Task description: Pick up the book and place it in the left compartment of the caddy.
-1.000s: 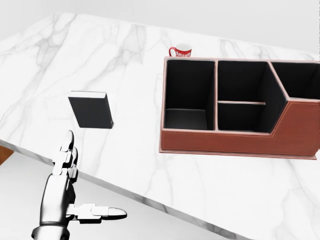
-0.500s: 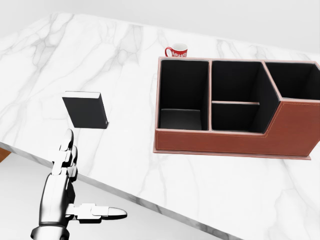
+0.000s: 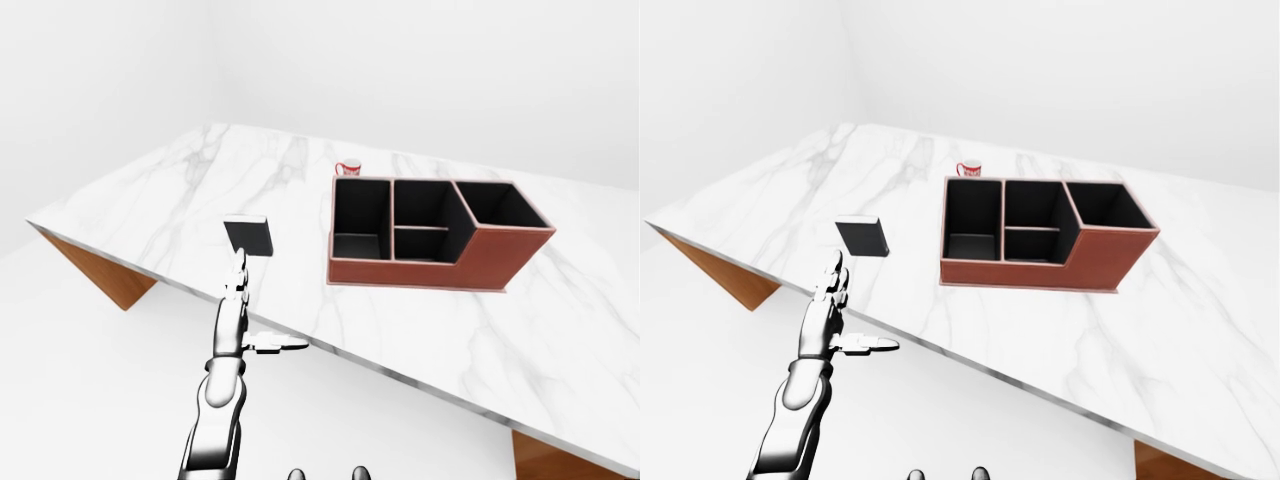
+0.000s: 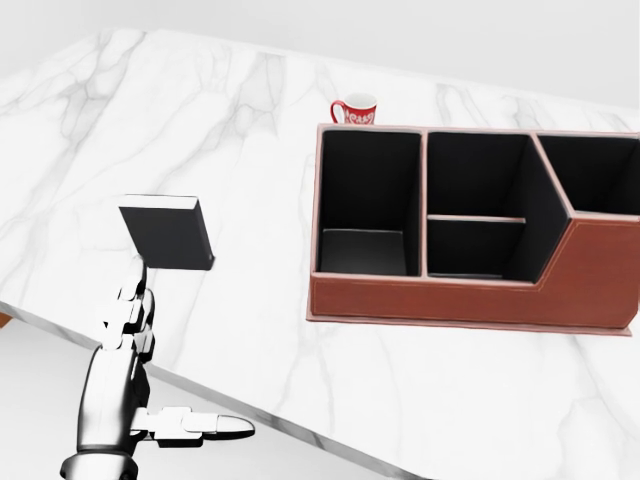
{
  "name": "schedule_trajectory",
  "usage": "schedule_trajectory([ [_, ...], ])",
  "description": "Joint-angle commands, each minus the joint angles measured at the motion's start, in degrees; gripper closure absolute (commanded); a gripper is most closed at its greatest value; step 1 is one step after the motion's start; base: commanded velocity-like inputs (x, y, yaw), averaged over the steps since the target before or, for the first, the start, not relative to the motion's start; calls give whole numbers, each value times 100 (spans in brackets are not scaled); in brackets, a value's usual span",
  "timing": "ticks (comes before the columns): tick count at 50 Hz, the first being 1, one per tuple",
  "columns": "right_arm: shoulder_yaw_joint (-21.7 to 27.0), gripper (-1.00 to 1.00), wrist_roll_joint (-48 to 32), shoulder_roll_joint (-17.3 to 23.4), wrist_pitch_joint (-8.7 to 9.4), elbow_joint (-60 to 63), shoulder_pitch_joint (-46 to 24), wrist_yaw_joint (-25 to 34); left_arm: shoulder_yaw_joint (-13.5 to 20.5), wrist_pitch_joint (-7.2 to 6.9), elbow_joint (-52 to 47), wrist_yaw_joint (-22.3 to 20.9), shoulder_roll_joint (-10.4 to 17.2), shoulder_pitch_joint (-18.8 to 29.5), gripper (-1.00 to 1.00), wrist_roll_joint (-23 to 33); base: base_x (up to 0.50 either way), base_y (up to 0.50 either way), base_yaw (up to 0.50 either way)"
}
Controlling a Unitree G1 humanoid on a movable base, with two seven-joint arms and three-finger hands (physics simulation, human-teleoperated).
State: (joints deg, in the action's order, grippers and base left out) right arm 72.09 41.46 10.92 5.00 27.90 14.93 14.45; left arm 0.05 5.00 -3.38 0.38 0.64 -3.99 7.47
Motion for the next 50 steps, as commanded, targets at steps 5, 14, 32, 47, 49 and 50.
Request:
schedule_trajectory([
  [5, -1, -100, -29, -25, 0, 3, 0, 28, 0, 0, 27, 9, 3, 5, -100, 10, 14, 6, 0],
  [14, 11, -100, 7, -10, 0, 31, -1, 1, 53, 0, 393, 23, 33, 138, -100, -20, 14, 6, 0],
  [32, 16, -100, 23, 5, 0, 17, -3, 10, 53, 0, 447, 1, 29, 152, -100, -30, 14, 6, 0],
  [47, 17, -100, 40, 0, 0, 13, 3, 14, 64, 0, 604, -10, 33, 190, -100, -46, 14, 6, 0],
  [49, -2, -100, 18, 0, 0, -5, -3, 23, 56, 0, 566, -17, 29, 173, -100, -48, 14, 6, 0],
  [50, 2, -100, 23, 0, 0, -1, 0, 22, 56, 0, 580, -19, 31, 176, -100, -48, 14, 6, 0],
])
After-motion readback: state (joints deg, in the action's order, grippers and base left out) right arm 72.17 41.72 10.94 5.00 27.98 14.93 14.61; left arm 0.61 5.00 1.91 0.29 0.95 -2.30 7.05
